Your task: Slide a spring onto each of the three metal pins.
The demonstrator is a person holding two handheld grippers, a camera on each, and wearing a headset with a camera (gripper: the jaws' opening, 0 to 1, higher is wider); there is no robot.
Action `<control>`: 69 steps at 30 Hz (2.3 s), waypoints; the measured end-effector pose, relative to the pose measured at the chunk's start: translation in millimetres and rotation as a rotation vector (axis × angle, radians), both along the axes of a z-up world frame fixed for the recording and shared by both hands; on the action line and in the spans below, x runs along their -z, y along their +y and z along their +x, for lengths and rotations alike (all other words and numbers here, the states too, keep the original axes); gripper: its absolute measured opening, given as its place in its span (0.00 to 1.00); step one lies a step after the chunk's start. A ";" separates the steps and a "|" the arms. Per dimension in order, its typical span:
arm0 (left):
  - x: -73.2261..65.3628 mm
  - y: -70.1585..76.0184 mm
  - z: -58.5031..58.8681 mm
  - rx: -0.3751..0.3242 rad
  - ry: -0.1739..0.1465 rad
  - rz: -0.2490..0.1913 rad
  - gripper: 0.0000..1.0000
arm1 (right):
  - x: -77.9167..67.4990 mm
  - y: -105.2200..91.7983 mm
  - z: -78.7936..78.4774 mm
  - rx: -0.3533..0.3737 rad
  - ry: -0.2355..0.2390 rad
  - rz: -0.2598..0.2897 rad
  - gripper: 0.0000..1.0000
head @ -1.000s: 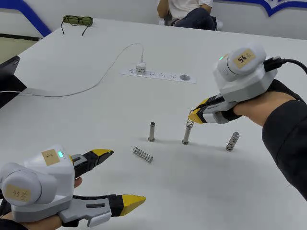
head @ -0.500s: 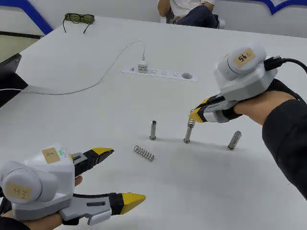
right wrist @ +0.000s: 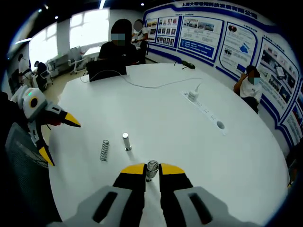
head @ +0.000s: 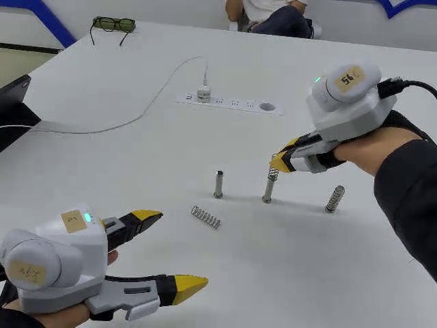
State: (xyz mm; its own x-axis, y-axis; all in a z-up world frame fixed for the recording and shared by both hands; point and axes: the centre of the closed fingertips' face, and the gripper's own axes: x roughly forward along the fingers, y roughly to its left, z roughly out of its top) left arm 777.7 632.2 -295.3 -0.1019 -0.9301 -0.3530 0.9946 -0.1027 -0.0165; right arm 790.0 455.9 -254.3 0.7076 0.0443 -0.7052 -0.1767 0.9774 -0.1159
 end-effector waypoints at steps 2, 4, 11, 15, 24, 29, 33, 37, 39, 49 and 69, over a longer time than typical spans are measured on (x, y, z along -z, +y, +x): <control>0.1 -0.2 -0.2 0.001 0.000 0.000 0.76 | 0.0 -0.2 0.2 0.000 0.000 0.000 0.12; 0.0 -0.3 -0.3 0.001 0.000 0.001 0.76 | 0.1 -0.1 0.4 0.001 -0.001 0.004 0.12; -0.3 -0.3 0.6 0.000 0.000 0.001 0.76 | 0.1 -1.2 0.2 0.011 -0.004 0.022 0.12; -0.4 -0.4 0.1 0.001 -0.001 0.001 0.76 | 0.2 -1.6 0.0 0.014 -0.006 0.025 0.12; -1.6 -0.4 0.0 0.001 -0.004 0.001 0.76 | 0.2 -2.3 -2.6 0.026 -0.014 0.044 0.12; -2.4 -1.1 -1.2 0.004 -0.005 0.001 0.76 | 0.2 -2.5 -3.9 0.027 -0.011 0.043 0.12; -2.8 -0.9 -1.9 0.005 -0.006 0.000 0.76 | -0.1 -1.1 -4.8 0.024 -0.009 0.039 0.12; -3.2 -0.4 -1.3 0.003 -0.007 0.000 0.76 | 0.9 -0.1 -6.2 0.019 -0.001 0.032 0.12; -3.6 -0.3 -1.2 0.003 -0.006 -0.001 0.76 | 1.4 -0.3 -6.5 0.019 0.000 0.032 0.12; -2.1 0.2 -1.6 0.004 -0.004 -0.001 0.76 | 5.7 -0.4 -5.7 0.018 0.011 0.026 0.12; 1.0 0.8 0.6 -0.004 0.002 0.003 0.76 | 19.8 -3.0 -0.9 0.017 0.036 0.033 0.12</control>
